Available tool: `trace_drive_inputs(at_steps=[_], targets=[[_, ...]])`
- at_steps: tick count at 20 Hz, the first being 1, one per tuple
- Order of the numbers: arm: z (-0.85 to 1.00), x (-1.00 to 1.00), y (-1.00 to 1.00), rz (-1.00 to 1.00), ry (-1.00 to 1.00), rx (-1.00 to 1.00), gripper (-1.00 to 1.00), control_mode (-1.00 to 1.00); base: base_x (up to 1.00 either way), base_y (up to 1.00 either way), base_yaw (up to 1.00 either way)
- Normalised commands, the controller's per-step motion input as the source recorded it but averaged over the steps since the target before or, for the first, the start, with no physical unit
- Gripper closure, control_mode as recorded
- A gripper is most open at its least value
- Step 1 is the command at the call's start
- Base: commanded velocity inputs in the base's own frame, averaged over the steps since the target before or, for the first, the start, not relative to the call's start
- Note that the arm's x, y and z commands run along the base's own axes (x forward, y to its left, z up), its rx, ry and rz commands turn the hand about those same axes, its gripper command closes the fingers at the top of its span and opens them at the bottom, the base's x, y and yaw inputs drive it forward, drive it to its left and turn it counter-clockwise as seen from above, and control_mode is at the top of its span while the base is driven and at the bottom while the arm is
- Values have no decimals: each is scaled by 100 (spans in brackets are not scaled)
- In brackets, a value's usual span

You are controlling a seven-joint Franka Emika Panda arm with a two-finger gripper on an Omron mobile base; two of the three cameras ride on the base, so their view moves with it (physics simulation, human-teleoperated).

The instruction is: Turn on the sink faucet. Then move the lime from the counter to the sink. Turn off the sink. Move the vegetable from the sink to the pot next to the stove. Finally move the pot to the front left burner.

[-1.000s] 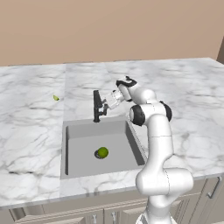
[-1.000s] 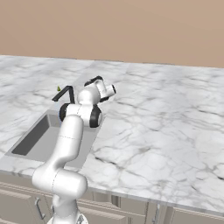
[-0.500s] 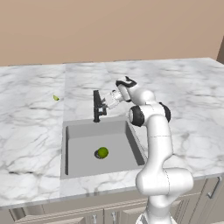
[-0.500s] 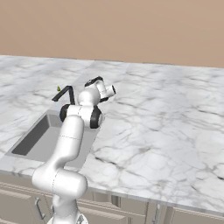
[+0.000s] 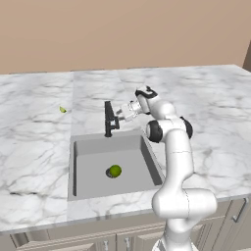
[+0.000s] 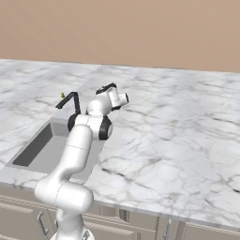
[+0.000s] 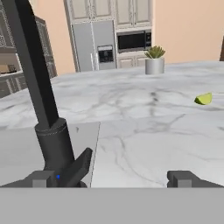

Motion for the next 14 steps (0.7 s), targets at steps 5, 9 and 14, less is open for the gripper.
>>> trace_drive_inputs(at_steps=[5,9,14], targets=[[10,-50,-15,0,-12,5,-100,-100,0,0,0],[32,-66,-6,-1,-7,5,-100,-100,0,0,0],[42,-73,0,-6,-8,3,-100,-100,0,0,0]])
